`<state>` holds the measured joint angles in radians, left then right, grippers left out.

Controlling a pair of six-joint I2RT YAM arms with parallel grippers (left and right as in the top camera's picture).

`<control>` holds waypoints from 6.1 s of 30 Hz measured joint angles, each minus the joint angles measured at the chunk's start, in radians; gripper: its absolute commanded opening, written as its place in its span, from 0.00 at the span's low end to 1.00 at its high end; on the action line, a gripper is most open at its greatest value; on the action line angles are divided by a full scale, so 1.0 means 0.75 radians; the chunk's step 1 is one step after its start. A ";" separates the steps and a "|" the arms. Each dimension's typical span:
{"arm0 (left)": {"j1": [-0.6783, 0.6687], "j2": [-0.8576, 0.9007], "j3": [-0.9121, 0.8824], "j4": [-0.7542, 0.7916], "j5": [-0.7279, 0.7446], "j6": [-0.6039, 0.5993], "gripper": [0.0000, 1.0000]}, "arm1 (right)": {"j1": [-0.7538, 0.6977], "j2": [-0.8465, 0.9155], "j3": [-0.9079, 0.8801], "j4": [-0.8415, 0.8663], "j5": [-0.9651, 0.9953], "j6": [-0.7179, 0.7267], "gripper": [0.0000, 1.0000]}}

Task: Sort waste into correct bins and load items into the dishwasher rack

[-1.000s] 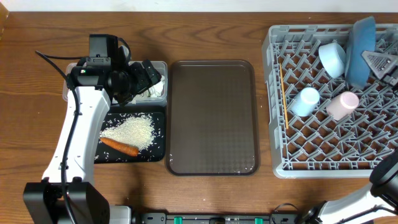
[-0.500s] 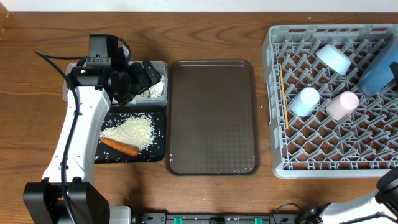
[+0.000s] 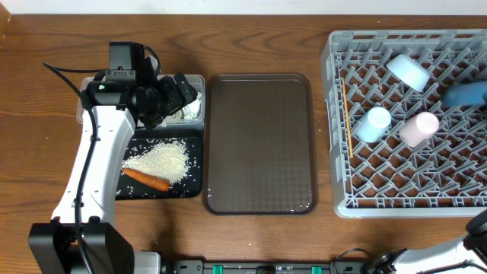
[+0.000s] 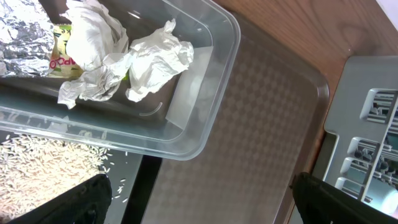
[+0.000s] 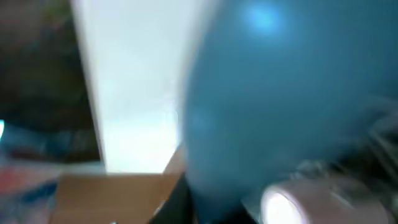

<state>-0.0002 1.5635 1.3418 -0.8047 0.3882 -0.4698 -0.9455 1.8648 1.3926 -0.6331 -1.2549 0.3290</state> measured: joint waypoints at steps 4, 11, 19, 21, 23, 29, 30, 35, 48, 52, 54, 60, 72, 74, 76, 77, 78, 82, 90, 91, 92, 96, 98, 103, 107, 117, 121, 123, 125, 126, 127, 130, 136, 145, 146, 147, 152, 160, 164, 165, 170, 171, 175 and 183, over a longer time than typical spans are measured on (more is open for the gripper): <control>0.000 0.000 0.000 0.000 0.001 0.000 0.95 | -0.037 0.032 -0.029 -0.152 0.097 0.026 0.33; 0.000 0.000 0.000 0.000 0.001 0.000 0.95 | -0.041 0.036 -0.037 -0.338 0.121 -0.016 0.60; 0.000 0.000 0.000 0.000 0.001 0.000 0.95 | -0.041 0.036 -0.038 -0.641 -0.038 -0.202 0.71; 0.000 0.000 0.000 0.000 0.001 0.000 0.95 | -0.040 0.036 -0.038 -0.764 -0.087 -0.285 0.72; 0.000 0.000 0.000 0.000 0.001 0.000 0.95 | -0.037 0.036 -0.039 -0.891 -0.126 -0.391 0.74; 0.000 0.000 0.000 -0.001 0.001 0.001 0.95 | -0.027 0.035 -0.038 -1.258 -0.217 -0.771 0.77; 0.000 0.000 0.000 -0.001 0.001 0.000 0.95 | -0.026 0.033 -0.039 -1.307 -0.233 -0.830 0.79; 0.000 0.000 0.000 0.000 0.001 0.000 0.95 | -0.025 -0.017 -0.032 -1.421 -0.317 -1.048 0.88; 0.000 0.000 0.000 0.000 0.001 0.000 0.95 | 0.169 -0.152 0.418 -1.396 -0.160 -1.246 0.99; 0.000 0.000 0.000 0.000 0.001 0.000 0.95 | 0.351 -0.166 0.647 -1.222 0.123 -1.068 0.99; 0.000 0.000 0.000 0.001 0.001 0.001 0.95 | 0.464 -0.173 0.735 -1.136 0.342 -0.923 0.99; 0.000 0.000 0.000 0.000 0.000 0.001 0.95 | 0.866 -0.208 0.827 -1.003 1.084 -0.554 0.99; 0.000 0.000 0.000 0.000 0.001 0.000 0.95 | 1.150 -0.207 0.827 -0.995 1.580 -0.408 0.99; 0.000 0.000 0.000 0.000 0.001 0.001 0.95 | 1.149 -0.207 0.827 -0.995 1.600 -0.403 0.99; 0.000 0.000 0.000 -0.001 0.001 0.000 0.95 | 1.149 -0.207 0.827 -0.995 1.610 -0.398 0.99; 0.000 0.000 0.000 0.000 0.001 0.000 0.95 | 1.150 -0.207 0.827 -0.995 1.613 -0.397 0.99; 0.000 0.000 0.000 0.000 0.001 0.000 0.95 | 1.150 -0.207 0.827 -0.995 1.614 -0.394 0.99; 0.000 0.000 0.000 0.000 0.001 0.000 0.95 | 1.149 -0.207 0.827 -0.995 1.621 -0.393 0.99; 0.000 0.000 0.000 0.000 0.001 0.000 0.95 | 1.150 -0.207 0.827 -0.995 1.630 -0.393 0.99; 0.000 0.000 0.000 0.000 0.001 0.001 0.95 | 1.149 -0.207 0.827 -0.995 1.630 -0.393 0.99; 0.000 0.000 0.000 0.000 0.001 0.000 0.95 | 1.150 -0.207 0.827 -0.995 1.630 -0.393 0.99; 0.000 0.000 0.000 -0.001 0.001 0.000 0.95 | 1.150 -0.207 0.827 -0.995 1.631 -0.393 0.99; 0.000 0.000 0.000 -0.001 0.001 0.000 0.95 | 1.150 -0.207 0.827 -0.995 1.633 -0.393 0.99; 0.000 0.000 0.000 0.000 0.001 0.000 0.95 | 1.150 -0.207 0.827 -0.995 1.634 -0.393 0.99; 0.000 0.000 0.000 0.000 0.001 0.000 0.95 | 1.150 -0.221 0.826 -0.995 1.634 -0.393 0.99; 0.000 0.000 0.000 0.000 0.001 0.000 0.95 | 1.150 -0.629 0.819 -0.995 1.634 -0.392 0.99; 0.000 0.000 0.000 0.000 0.001 0.000 0.95 | 1.150 -0.847 0.821 -0.995 1.634 -0.388 0.99; 0.000 0.000 0.000 0.000 0.001 0.000 0.95 | 1.150 -0.930 0.821 -0.995 1.634 -0.388 0.99; 0.000 0.000 0.000 0.000 0.000 0.001 0.95 | 1.150 -1.007 0.821 -0.996 1.634 -0.388 0.99; 0.000 0.000 0.000 0.000 0.001 0.000 0.95 | 1.150 -1.040 0.822 -0.996 1.634 -0.388 0.99; 0.000 0.000 0.000 0.000 0.001 0.000 0.95 | 1.150 -1.073 0.822 -0.996 1.634 -0.388 0.99; 0.000 0.000 0.000 0.000 0.001 0.000 0.95 | 1.150 -1.141 0.822 -0.997 1.634 -0.388 0.99; 0.000 0.000 0.000 0.000 0.001 0.001 0.95 | 1.210 -1.271 0.812 -0.998 1.636 -0.387 0.99; 0.000 0.000 0.000 -0.001 0.000 0.000 0.95 | 1.265 -1.460 0.582 -0.982 1.644 -0.388 0.99; 0.000 0.000 0.000 0.000 0.001 0.000 0.95 | 1.269 -1.480 0.541 -0.976 1.645 -0.387 0.99; 0.000 0.000 0.000 0.000 0.001 0.000 0.95 | 1.271 -1.495 0.511 -0.972 1.647 -0.387 0.99; 0.000 0.000 0.000 0.001 -0.001 0.001 0.95 | 1.280 -1.607 0.286 -0.862 1.649 -0.381 0.99; 0.000 0.000 0.000 0.000 -0.002 0.000 0.95 | 1.280 -1.848 -0.185 -0.573 1.648 -0.331 0.99; 0.000 0.000 0.000 0.000 -0.004 0.001 0.95 | 1.280 -1.993 -0.446 -0.344 1.648 -0.317 0.99; 0.000 0.000 0.000 0.000 -0.004 0.000 0.95 | 1.280 -2.038 -0.525 -0.278 1.648 -0.315 0.99; 0.000 0.000 0.000 0.000 -0.004 0.001 0.95 | 1.280 -2.205 -0.829 -0.012 1.644 -0.304 0.99; 0.000 0.000 0.000 0.000 -0.004 0.001 0.95 | 1.280 -2.235 -0.885 0.039 1.642 -0.301 0.99; 0.000 0.000 0.000 0.000 -0.004 0.000 0.95 | 1.280 -2.352 -1.124 0.226 1.636 -0.267 0.99; 0.000 0.000 0.000 0.000 -0.004 0.000 0.95 | 1.280 -2.464 -1.485 0.618 1.633 -0.131 0.99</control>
<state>-0.0002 1.5635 1.3418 -0.8047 0.3855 -0.4698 0.0147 0.0166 0.2787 -0.1696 -0.0303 0.2306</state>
